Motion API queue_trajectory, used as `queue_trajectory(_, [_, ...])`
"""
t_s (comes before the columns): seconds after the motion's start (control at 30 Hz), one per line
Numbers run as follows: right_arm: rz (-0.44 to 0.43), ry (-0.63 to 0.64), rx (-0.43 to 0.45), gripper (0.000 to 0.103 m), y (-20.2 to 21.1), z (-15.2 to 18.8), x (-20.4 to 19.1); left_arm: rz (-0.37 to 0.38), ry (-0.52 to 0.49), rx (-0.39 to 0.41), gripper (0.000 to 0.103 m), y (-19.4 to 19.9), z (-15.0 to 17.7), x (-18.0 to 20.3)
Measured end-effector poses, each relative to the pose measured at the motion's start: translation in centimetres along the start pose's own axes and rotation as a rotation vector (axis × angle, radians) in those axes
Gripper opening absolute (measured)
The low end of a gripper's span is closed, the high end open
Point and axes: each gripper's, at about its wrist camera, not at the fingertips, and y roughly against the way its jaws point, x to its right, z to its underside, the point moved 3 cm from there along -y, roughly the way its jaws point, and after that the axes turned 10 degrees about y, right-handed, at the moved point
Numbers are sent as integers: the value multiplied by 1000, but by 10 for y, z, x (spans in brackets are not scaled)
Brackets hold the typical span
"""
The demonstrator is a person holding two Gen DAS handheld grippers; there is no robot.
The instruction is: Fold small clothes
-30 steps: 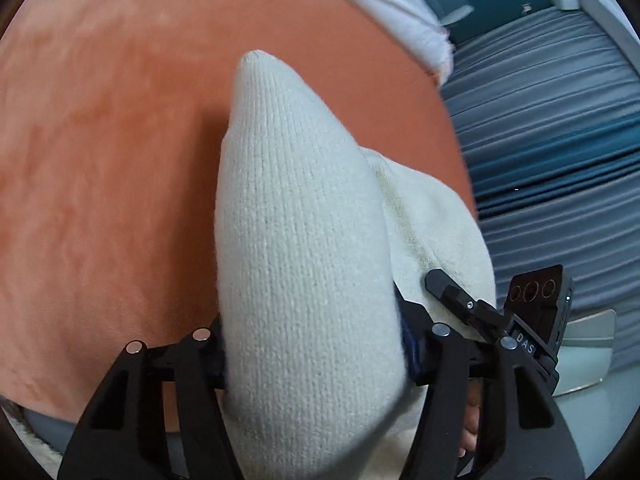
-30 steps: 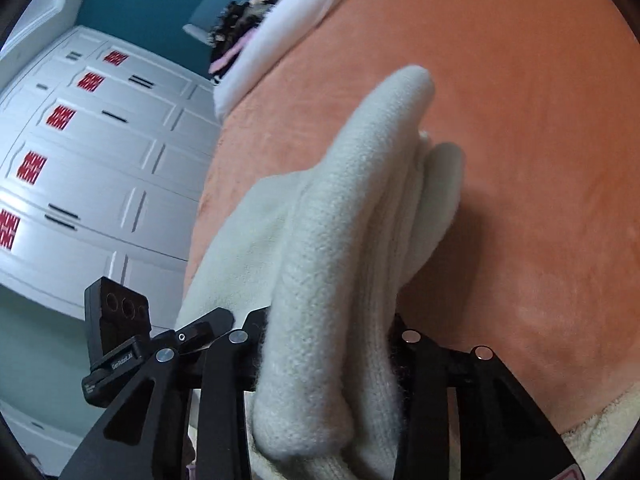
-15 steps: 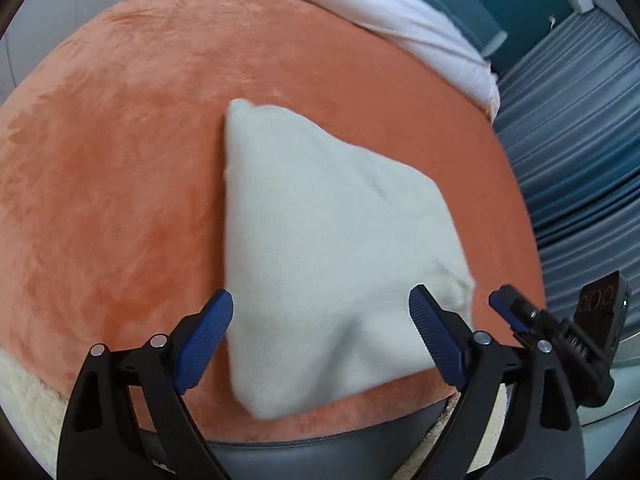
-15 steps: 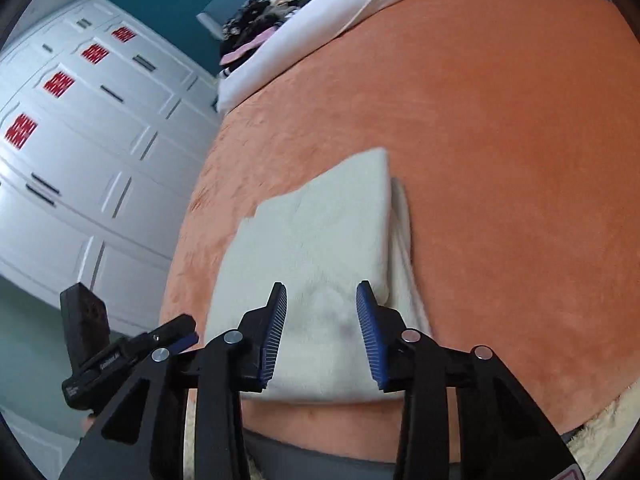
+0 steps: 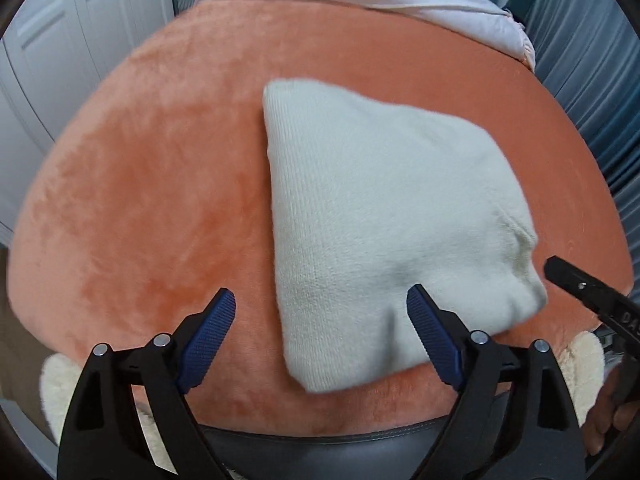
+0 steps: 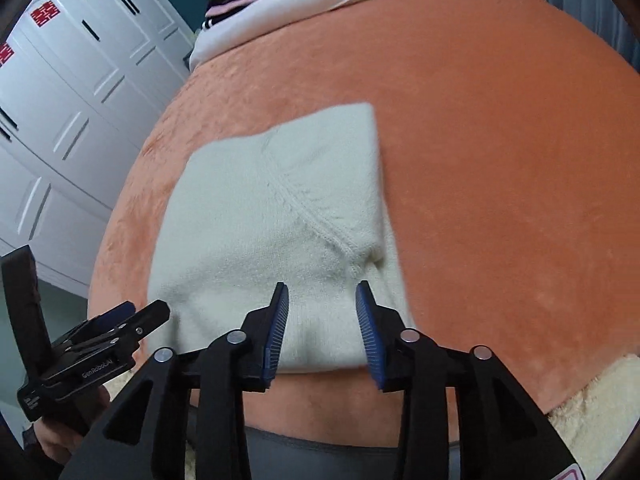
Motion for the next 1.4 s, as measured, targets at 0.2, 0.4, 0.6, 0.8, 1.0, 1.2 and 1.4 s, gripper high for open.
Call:
queue_trajectory(0.2, [165, 13, 118, 72, 41, 31, 2, -47, -46, 128, 95, 33, 13, 16])
queue_trajectory(0.4, [175, 27, 116, 77, 44, 49, -3, -70, -69, 149, 96, 39, 34, 30])
queue_trajectory(0.6, [169, 41, 90, 78, 42, 75, -9, -98, -76, 192, 96, 44, 55, 34])
queue_trajectory(0.8, [167, 73, 92, 78, 42, 90, -21, -122, -92, 207, 96, 47, 70, 35])
queue_trajectory(1.0, [169, 82, 97, 78, 44, 93, -24, -129, -84, 217, 96, 47, 75, 35])
queue_trajectory(1.2, [170, 81, 95, 79, 42, 94, -29, -126, -76, 204, 96, 46, 79, 31])
queue_trajectory(1.4, [169, 79, 85, 79, 40, 97, -33, -128, -60, 187, 96, 43, 81, 28])
